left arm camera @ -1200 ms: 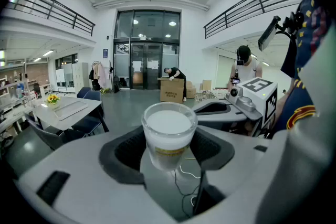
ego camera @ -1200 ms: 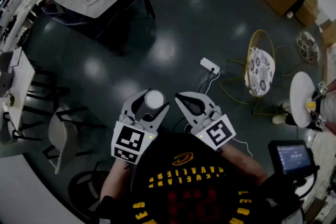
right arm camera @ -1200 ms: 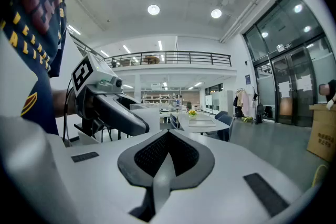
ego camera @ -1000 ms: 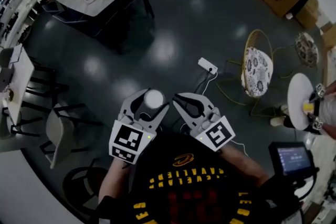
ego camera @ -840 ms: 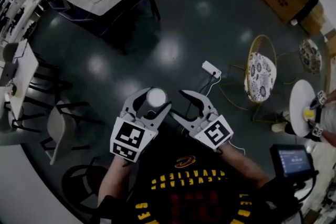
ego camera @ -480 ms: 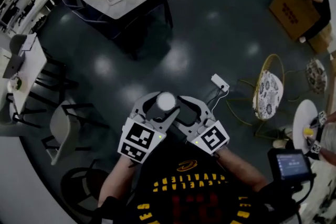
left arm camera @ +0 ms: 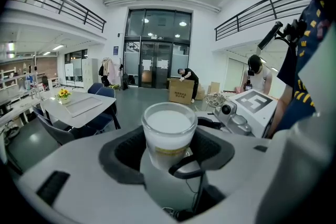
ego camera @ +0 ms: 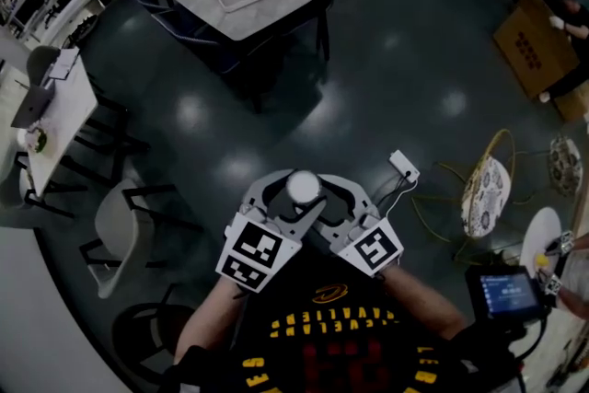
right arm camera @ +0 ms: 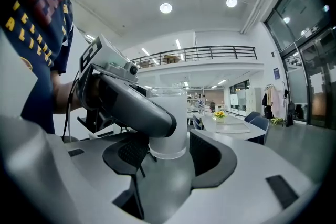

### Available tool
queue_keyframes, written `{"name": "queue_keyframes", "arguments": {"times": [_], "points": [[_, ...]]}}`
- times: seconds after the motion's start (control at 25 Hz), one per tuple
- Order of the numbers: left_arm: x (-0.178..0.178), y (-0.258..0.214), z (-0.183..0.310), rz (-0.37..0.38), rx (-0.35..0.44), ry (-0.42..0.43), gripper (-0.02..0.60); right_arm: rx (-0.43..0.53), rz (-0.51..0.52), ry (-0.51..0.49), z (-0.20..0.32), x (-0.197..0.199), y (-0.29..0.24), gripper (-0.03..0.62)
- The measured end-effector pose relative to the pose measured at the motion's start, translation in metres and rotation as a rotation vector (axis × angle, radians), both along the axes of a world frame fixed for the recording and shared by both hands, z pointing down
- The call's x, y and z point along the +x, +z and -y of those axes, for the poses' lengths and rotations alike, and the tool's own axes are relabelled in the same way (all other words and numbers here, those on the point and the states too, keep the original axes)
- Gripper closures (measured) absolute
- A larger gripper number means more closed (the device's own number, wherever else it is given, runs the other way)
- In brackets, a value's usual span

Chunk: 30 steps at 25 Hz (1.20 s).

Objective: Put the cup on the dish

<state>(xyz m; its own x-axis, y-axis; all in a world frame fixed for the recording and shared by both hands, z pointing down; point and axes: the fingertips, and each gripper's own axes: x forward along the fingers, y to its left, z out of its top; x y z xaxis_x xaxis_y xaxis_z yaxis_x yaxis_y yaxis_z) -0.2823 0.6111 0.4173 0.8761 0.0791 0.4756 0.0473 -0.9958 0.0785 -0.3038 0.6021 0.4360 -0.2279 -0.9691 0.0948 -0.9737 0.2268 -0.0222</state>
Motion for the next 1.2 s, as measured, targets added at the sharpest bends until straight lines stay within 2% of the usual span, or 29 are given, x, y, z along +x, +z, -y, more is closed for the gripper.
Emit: {"name": "queue_keyframes", "arguments": {"times": [0.2, 0.24, 0.56, 0.84, 1.0, 1.08, 1.2], "points": [[-0.009, -0.001, 0.031, -0.012, -0.006, -0.012, 0.319, -0.005, 0.013, 0.001, 0.03, -0.01, 0.0, 0.349], [-0.01, -0.002, 0.035, -0.019, -0.009, -0.017, 0.319, -0.001, 0.009, -0.003, 0.034, -0.011, -0.001, 0.364], [-0.005, -0.011, 0.054, -0.089, -0.021, -0.051, 0.319, 0.032, 0.022, 0.003, 0.052, -0.007, -0.009, 0.368], [0.009, -0.022, 0.08, -0.186, -0.025, -0.12, 0.319, 0.058, 0.042, 0.013, 0.075, 0.008, -0.011, 0.368], [0.003, -0.04, 0.087, -0.232, -0.012, -0.11, 0.319, 0.054, 0.059, 0.021, 0.082, 0.008, -0.017, 0.368], [0.016, -0.036, 0.098, -0.224, -0.01, -0.117, 0.319, 0.051, 0.059, 0.02, 0.093, 0.023, -0.014, 0.368], [0.055, -0.026, 0.129, -0.221, -0.013, -0.147, 0.319, 0.051, 0.039, -0.001, 0.124, 0.063, -0.005, 0.368]]}}
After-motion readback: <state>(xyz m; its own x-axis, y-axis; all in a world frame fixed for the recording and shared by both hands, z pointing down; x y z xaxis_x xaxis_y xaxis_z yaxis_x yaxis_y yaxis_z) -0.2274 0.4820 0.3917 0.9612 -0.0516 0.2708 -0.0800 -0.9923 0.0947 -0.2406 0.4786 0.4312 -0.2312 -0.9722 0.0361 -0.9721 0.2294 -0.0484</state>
